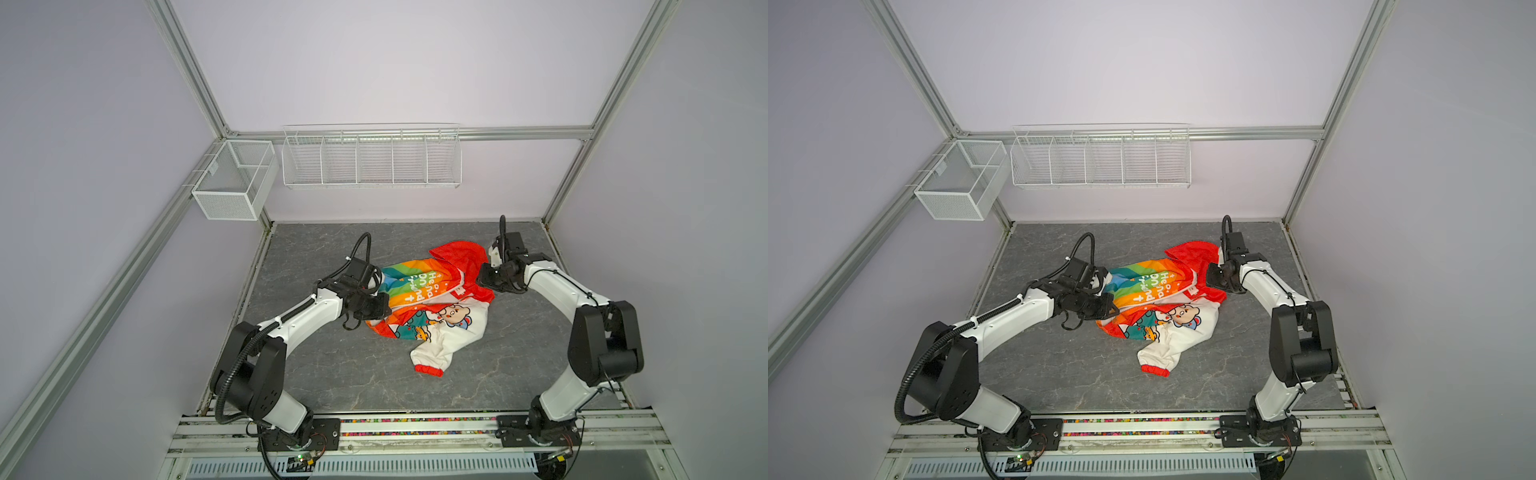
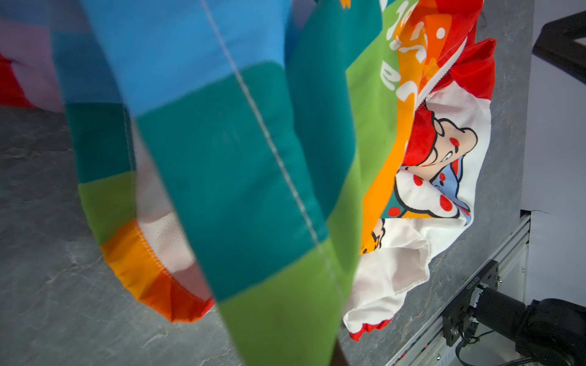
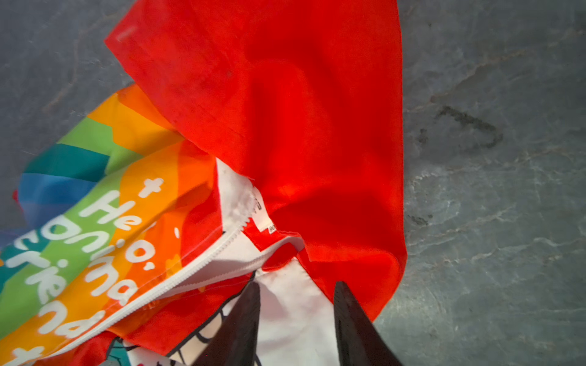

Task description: Zip up the jacket

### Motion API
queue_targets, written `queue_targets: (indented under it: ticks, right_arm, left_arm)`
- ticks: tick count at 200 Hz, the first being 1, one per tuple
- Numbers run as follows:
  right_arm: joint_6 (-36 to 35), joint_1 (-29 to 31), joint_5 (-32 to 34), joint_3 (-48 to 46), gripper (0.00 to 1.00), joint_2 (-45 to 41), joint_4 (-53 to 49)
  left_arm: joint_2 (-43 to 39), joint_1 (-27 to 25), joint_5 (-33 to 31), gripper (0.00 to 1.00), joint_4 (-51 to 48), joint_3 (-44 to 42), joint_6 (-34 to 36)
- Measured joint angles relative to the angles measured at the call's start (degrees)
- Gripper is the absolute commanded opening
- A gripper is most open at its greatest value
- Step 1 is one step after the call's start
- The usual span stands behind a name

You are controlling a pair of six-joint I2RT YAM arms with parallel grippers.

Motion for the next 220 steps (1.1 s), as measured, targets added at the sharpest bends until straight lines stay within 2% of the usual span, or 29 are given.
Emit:
queue_targets:
  ticks: [44,77,89,119,135,166,220]
  right_arm:
    - [-0.74,0.81,2.54,0.0,0.51,5.64,-0.35]
    - [-1.14,1.01,4.96,1.7,0.5,9.9,-0.87]
    - [-1.27,1.01,6.12,2.67,0.45,11.19,-0.81]
    - [-2.14,1.01,8.44,3.87,0.22,12.33,-0.79]
    - [-1.68,0.98,9.11,4.31,0.15,12.31,-0.81]
    - [-1.64,0.15,8.83,4.63,0.07,11.43,-0.92]
    - [-0.37,-3.89,2.45,4.87,0.07,4.55,-1.11]
  left_arm:
    - [0.04,0.02,0.39,0.0,0.13,0.0,-0.02]
    - [0.04,0.02,0.42,0.0,0.13,0.0,-0.02]
    - [0.04,0.02,0.46,0.0,0.13,0.0,-0.02]
    - [0.02,0.02,0.61,0.0,0.13,0.0,-0.02]
    - [0.04,0.02,0.61,0.0,0.13,0.0,-0.02]
    - [0.04,0.02,0.61,0.0,0.13,0.0,-0.02]
    - [0.04,0.02,0.66,0.0,0.15,0.0,0.0]
